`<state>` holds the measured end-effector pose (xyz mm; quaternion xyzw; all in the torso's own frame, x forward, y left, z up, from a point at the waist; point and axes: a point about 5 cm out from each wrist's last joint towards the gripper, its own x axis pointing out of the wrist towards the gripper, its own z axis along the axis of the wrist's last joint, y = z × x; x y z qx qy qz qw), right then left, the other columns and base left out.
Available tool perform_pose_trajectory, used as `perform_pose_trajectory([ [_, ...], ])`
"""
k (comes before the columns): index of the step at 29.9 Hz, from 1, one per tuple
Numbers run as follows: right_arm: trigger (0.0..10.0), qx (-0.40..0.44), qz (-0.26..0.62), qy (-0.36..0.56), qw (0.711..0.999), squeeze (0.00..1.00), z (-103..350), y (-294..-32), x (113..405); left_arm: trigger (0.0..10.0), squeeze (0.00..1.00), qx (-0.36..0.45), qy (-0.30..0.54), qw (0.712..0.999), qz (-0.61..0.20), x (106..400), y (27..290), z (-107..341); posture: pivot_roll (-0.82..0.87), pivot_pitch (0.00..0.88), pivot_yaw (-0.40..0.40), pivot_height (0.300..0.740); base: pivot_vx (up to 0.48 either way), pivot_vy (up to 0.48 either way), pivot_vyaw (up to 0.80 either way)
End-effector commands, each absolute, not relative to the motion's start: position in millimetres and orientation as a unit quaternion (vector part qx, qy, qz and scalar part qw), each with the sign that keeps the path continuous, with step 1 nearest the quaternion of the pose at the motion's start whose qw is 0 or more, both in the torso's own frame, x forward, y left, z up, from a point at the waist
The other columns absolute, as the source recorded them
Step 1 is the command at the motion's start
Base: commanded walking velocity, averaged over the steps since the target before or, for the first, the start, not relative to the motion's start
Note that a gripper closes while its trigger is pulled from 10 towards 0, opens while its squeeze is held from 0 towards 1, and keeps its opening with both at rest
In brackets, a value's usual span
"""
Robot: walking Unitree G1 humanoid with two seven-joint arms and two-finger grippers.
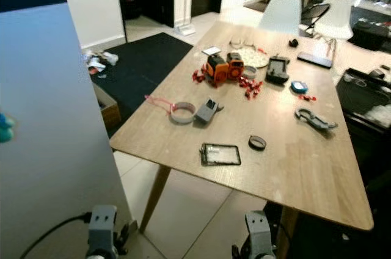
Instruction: Hang keys on a hook
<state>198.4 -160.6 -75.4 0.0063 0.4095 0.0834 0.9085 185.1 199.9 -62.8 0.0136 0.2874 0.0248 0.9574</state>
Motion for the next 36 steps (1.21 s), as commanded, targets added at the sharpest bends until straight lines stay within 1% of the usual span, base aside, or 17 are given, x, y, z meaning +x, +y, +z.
perform_pose_trajectory([
  [1,10.0,0.000,0.077,0.414,0.907,0.00,-76.4,-166.3,196.1,10.0,0.00,0.021,0.281,0.959,0.014,187.5,197.9,-61.3,0.09,0.040,-0.056,0.740,0.000,0.000,-0.80],
  [12,10.0,-0.005,0.070,0.414,0.908,0.00,-76.5,-169.0,195.5,10.0,0.00,0.018,0.283,0.959,0.016,185.8,197.9,-62.3,0.09,0.043,-0.057,0.740,0.000,0.000,-0.75],
  [29,10.0,-0.013,0.078,0.416,0.906,0.00,-77.1,-168.1,194.7,10.0,0.00,0.011,0.284,0.958,0.044,183.6,200.7,-63.3,0.08,0.050,-0.061,0.740,0.000,0.000,0.00],
  [32,10.0,-0.019,0.083,0.415,0.906,0.00,-76.5,-168.2,195.7,10.0,0.00,0.013,0.283,0.958,0.042,184.6,200.4,-62.8,0.08,0.049,-0.056,0.740,0.000,0.000,0.00],
  [36,10.0,-0.015,0.078,0.413,0.907,0.00,-76.4,-167.4,195.9,10.0,0.00,0.017,0.281,0.959,0.035,186.8,200.5,-61.8,0.08,0.054,-0.028,0.740,0.000,0.000,0.00],
])
